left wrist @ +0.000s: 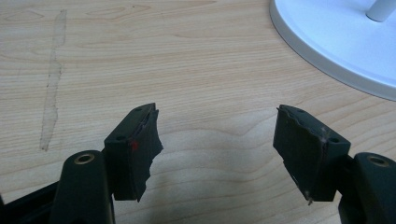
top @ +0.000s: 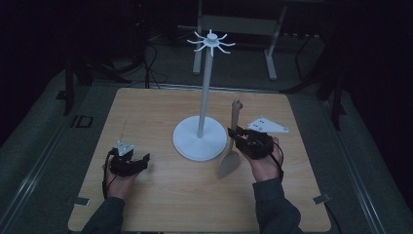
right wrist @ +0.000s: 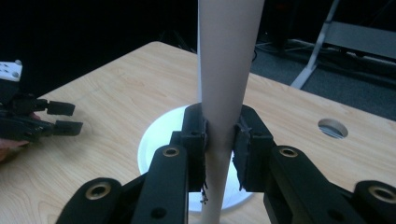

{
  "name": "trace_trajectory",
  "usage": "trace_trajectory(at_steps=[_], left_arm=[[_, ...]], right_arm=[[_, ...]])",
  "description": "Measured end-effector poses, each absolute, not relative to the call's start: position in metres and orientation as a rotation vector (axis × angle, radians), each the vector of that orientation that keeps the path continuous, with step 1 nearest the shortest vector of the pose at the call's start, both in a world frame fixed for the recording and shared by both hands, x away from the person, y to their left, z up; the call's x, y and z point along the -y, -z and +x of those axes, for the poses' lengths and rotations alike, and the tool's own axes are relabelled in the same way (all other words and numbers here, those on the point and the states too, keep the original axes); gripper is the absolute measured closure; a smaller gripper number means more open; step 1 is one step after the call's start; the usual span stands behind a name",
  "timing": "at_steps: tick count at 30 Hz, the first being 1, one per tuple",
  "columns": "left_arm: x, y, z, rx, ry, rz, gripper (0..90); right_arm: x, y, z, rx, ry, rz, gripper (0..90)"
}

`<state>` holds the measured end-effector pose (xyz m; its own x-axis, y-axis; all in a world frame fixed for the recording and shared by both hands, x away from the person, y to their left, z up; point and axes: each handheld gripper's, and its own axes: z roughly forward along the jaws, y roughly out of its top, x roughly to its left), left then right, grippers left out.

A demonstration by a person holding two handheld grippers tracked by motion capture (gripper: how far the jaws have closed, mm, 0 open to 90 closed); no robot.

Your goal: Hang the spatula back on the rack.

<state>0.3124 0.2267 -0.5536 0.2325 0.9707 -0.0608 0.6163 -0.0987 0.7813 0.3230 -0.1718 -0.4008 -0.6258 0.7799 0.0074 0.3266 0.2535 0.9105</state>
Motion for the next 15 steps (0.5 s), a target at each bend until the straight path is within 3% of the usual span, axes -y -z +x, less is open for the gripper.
trace_trajectory(at_steps=[15], left_arm=[[-0.227, 0.554, 0.313, -1.473, -0.641, 1.799, 31.7]], right_arm=[[0.173, 0.383, 0.33, -2.025, -1.393, 0.979, 75.6]])
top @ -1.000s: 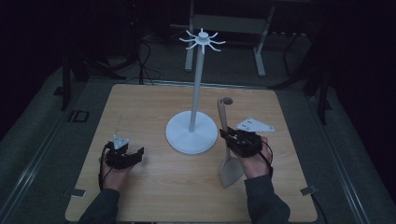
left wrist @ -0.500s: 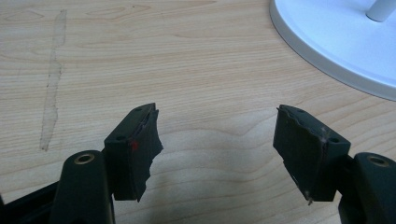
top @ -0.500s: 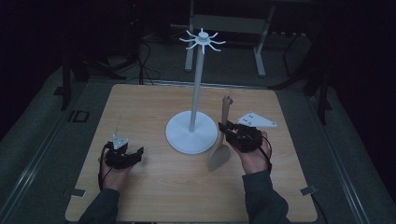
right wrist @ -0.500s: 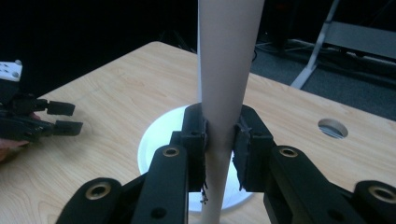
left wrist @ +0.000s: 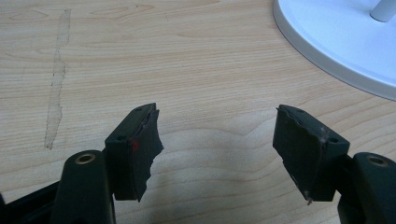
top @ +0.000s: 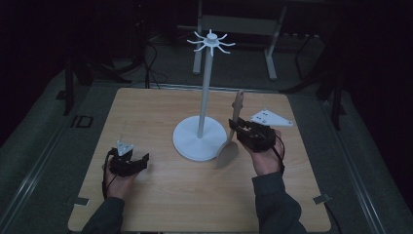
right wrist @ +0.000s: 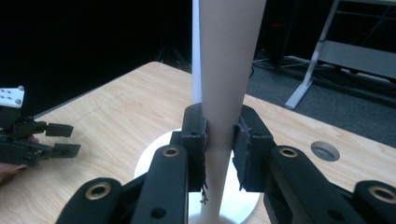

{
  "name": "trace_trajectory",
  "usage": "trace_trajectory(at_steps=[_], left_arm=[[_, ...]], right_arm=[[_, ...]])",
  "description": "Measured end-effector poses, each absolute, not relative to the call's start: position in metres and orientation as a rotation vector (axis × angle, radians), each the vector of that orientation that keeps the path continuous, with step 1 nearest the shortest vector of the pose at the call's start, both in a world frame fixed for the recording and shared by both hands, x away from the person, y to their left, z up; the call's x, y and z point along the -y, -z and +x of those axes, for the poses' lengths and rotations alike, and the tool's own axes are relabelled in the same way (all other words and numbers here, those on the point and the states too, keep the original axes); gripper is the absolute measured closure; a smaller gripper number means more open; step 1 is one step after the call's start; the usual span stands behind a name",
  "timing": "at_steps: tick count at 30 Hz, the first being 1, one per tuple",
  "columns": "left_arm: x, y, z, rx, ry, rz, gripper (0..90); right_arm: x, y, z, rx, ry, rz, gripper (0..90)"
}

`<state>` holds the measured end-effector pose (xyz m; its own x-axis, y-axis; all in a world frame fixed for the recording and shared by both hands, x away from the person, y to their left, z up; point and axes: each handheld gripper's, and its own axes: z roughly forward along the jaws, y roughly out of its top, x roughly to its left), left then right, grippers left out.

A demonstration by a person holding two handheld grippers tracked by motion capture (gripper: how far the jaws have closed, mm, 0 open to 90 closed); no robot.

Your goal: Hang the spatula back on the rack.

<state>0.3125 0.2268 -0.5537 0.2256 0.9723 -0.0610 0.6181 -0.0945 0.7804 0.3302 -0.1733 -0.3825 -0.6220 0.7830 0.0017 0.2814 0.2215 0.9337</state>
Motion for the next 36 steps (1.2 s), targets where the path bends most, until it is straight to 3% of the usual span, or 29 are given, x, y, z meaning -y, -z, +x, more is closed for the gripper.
trace_trajectory(at_steps=[36], left_arm=[[-0.227, 0.554, 0.313, -1.478, -0.635, 1.795, 31.6]], right_arm=[[0.172, 0.355, 0.346, -2.003, -1.378, 0.874, 75.7]])
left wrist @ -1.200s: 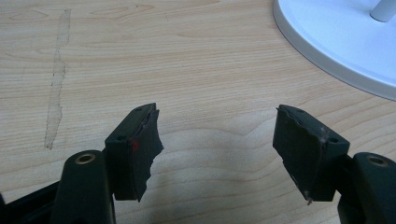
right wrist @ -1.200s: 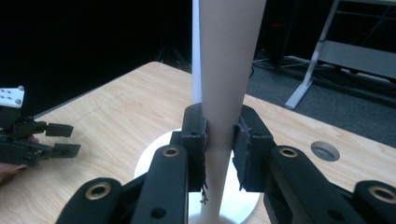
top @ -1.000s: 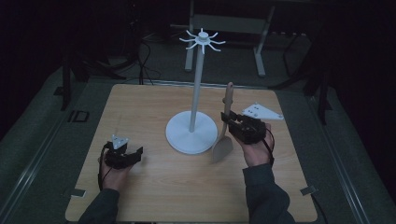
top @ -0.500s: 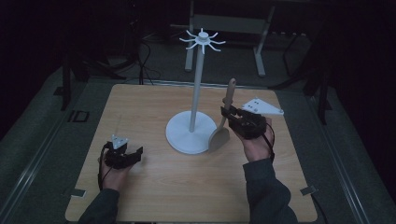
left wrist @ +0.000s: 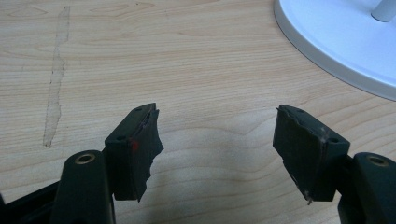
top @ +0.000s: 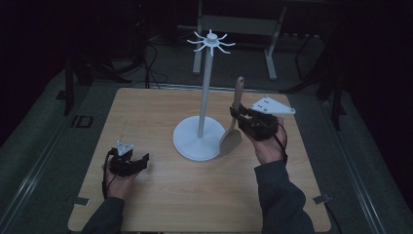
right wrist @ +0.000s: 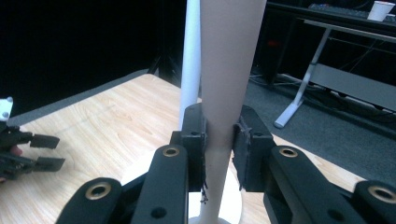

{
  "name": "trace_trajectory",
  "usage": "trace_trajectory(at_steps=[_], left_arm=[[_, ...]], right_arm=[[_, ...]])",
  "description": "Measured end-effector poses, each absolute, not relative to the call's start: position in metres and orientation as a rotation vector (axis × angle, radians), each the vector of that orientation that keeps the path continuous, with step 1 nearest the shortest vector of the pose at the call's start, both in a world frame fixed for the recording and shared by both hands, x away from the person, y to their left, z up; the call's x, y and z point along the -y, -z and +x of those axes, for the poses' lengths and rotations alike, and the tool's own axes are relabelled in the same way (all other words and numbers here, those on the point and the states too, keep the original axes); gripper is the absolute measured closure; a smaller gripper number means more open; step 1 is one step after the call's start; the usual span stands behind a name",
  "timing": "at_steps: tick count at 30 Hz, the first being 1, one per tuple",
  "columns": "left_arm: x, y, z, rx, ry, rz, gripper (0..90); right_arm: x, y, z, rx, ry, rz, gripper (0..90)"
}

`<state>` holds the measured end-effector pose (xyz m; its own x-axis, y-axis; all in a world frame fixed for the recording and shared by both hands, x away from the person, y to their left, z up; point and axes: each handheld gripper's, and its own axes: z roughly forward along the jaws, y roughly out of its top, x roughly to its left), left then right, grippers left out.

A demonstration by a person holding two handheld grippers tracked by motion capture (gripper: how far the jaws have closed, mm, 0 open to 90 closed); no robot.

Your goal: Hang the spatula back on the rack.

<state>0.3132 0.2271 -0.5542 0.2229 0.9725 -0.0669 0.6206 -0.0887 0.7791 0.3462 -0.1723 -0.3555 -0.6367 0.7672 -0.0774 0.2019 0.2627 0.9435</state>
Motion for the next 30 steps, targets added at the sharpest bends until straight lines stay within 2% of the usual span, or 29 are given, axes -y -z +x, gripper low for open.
trace_trajectory(at_steps=[30], left_arm=[[-0.228, 0.554, 0.313, -1.48, -0.632, 1.795, 31.5]], right_arm=[[0.178, 0.328, 0.364, -2.007, -1.473, 0.849, 75.6]])
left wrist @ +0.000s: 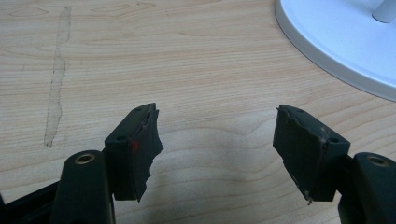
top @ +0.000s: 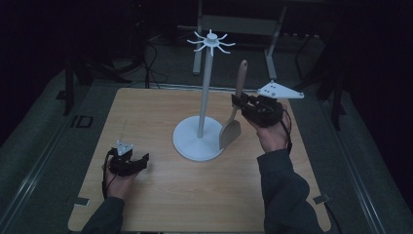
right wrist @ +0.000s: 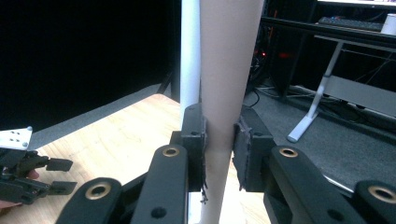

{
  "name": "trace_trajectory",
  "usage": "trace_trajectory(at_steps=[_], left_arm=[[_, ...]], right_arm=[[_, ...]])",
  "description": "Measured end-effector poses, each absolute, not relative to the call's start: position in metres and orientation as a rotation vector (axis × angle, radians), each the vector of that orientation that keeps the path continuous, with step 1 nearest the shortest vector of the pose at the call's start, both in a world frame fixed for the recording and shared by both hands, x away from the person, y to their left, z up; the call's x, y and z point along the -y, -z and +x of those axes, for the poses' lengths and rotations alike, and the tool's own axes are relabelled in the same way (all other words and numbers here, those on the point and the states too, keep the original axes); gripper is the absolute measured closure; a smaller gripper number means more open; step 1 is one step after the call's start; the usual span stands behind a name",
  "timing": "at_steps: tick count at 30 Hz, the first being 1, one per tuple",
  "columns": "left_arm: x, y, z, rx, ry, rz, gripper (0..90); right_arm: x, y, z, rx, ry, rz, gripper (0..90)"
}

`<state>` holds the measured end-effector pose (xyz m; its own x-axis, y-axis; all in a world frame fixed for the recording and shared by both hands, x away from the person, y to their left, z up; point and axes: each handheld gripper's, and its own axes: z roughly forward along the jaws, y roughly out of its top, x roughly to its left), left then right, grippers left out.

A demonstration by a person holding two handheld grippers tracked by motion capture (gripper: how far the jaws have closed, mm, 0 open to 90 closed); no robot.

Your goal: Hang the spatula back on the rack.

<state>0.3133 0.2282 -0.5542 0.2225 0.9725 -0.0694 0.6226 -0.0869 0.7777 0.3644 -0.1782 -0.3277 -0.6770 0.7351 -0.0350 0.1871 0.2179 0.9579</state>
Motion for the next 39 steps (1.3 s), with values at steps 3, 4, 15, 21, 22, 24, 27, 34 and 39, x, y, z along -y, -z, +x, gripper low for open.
trace_trajectory(at_steps=[3, 4, 15, 21, 22, 24, 27, 34, 39], left_arm=[[-0.228, 0.554, 0.313, -1.481, -0.632, 1.794, 31.5], [-0.228, 0.554, 0.313, -1.481, -0.632, 1.793, 31.5], [-0.229, 0.554, 0.313, -1.491, -0.632, 1.788, 31.5], [-0.229, 0.554, 0.313, -1.49, -0.632, 1.789, 31.5], [-0.229, 0.554, 0.313, -1.487, -0.632, 1.79, 31.5], [-0.228, 0.554, 0.314, -1.486, -0.632, 1.791, 31.5], [-0.228, 0.554, 0.314, -1.486, -0.632, 1.791, 31.5], [-0.227, 0.554, 0.314, -1.485, -0.632, 1.79, 31.5], [-0.227, 0.554, 0.315, -1.485, -0.631, 1.79, 31.5]], right_arm=[[0.177, 0.327, 0.367, -2.014, -1.469, 0.849, 75.6], [0.177, 0.327, 0.367, -2.016, -1.469, 0.849, 75.6], [0.17, 0.325, 0.373, -2.034, -1.474, 0.837, 75.6], [0.168, 0.323, 0.375, -2.04, -1.474, 0.832, 75.6], [0.167, 0.323, 0.376, -2.045, -1.472, 0.836, 75.6], [0.166, 0.322, 0.378, -2.051, -1.472, 0.836, 75.6], [0.165, 0.321, 0.379, -2.057, -1.475, 0.834, 75.6], [0.163, 0.317, 0.384, -2.069, -1.487, 0.842, 75.6], [0.159, 0.315, 0.385, -2.082, -1.49, 0.835, 75.6]])
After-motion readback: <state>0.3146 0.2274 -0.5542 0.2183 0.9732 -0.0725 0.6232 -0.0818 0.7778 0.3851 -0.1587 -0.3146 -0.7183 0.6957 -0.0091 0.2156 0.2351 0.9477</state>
